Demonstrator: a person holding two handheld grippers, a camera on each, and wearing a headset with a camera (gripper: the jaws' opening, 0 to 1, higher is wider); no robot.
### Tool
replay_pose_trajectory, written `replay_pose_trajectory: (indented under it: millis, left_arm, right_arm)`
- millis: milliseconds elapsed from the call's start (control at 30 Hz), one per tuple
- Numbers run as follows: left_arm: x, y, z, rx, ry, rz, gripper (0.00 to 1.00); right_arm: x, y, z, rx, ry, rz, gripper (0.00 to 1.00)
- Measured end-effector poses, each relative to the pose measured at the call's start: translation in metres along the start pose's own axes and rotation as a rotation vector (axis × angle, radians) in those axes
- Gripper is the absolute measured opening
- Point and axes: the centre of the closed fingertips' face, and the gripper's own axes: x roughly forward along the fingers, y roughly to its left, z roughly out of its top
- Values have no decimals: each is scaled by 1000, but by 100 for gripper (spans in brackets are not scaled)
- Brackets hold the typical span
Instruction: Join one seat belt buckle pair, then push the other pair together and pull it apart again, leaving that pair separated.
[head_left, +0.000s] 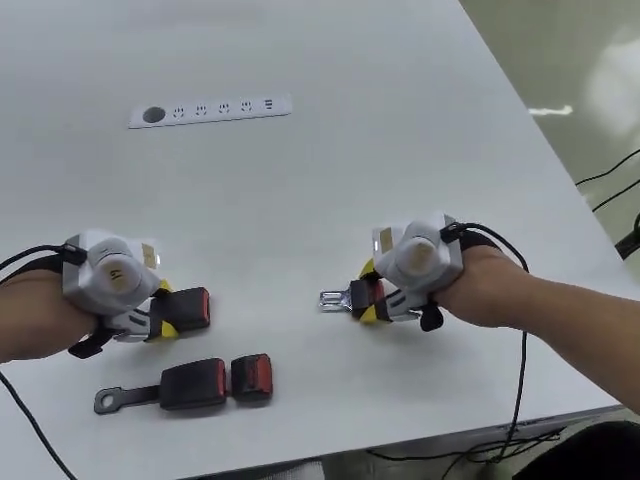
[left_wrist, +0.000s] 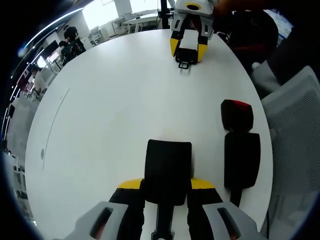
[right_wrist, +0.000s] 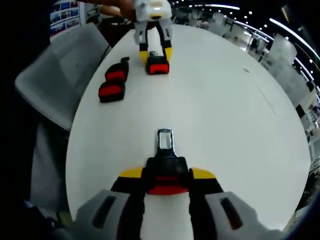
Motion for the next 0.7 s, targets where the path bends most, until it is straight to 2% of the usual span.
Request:
replay_pose_trajectory:
  millis: [200,700]
  left_arm:
    - [0,0,0,-4,-8,0,33]
    - [1,0,0,6,8,-6,33]
  right_arm:
    - [2,0,4,1,1,-6,32]
    - [23,1,40,7,-39,-14,32]
